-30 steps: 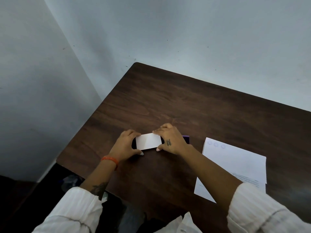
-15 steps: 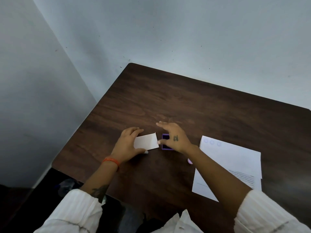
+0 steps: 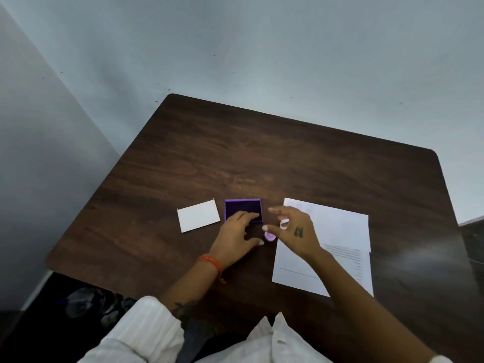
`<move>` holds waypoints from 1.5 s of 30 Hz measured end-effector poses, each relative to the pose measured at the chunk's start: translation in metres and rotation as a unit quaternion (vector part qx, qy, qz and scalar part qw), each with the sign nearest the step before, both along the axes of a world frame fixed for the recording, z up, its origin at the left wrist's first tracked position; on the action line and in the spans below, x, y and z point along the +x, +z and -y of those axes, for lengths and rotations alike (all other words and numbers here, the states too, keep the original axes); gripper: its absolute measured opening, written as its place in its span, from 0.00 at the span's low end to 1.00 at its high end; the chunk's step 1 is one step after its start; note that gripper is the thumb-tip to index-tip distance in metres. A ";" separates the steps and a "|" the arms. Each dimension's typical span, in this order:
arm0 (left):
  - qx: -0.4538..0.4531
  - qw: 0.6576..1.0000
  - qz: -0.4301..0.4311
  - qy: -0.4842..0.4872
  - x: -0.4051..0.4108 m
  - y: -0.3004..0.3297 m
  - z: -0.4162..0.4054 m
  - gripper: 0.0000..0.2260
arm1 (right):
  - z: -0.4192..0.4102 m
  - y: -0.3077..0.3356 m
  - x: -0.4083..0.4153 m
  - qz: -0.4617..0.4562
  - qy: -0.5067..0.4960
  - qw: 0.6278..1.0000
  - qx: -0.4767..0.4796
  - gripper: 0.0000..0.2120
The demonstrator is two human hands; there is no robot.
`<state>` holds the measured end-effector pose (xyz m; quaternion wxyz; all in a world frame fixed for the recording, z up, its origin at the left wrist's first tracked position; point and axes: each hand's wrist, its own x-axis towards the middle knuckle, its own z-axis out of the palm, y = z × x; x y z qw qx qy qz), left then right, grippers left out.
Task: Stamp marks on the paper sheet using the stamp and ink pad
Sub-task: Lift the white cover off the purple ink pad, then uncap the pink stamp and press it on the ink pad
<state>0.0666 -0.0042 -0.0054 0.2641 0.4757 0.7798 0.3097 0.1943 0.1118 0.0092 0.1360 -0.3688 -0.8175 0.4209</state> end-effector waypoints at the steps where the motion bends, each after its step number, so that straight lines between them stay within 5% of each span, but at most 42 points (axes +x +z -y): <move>1: -0.004 1.000 0.009 0.001 0.005 -0.003 -0.001 0.28 | 0.004 -0.004 0.003 0.012 0.007 1.000 0.016 0.17; 3: -0.008 1.000 0.020 0.005 0.014 -0.007 -0.003 0.26 | 0.011 -0.011 0.007 0.025 0.026 0.999 0.038 0.10; 13: 0.011 0.998 0.039 0.041 0.028 -0.010 -0.010 0.15 | 0.012 -0.019 0.007 0.000 0.008 1.000 0.009 0.07; 22: 0.053 0.993 0.082 0.065 0.025 -0.004 -0.011 0.12 | 0.003 -0.009 0.013 -0.066 -0.078 0.958 -0.270 0.07; 35: 0.036 0.985 0.147 0.088 0.022 -0.002 -0.009 0.12 | -0.002 -0.004 0.015 -0.051 -0.060 0.959 -0.274 0.13; 41: 0.036 0.986 0.136 0.084 0.022 -0.002 -0.010 0.12 | 0.001 -0.002 0.014 -0.050 -0.067 0.964 -0.251 0.04; 45: 0.036 0.986 0.135 0.086 0.023 -0.002 -0.008 0.12 | 0.000 -0.004 0.015 -0.042 -0.055 0.966 -0.251 0.12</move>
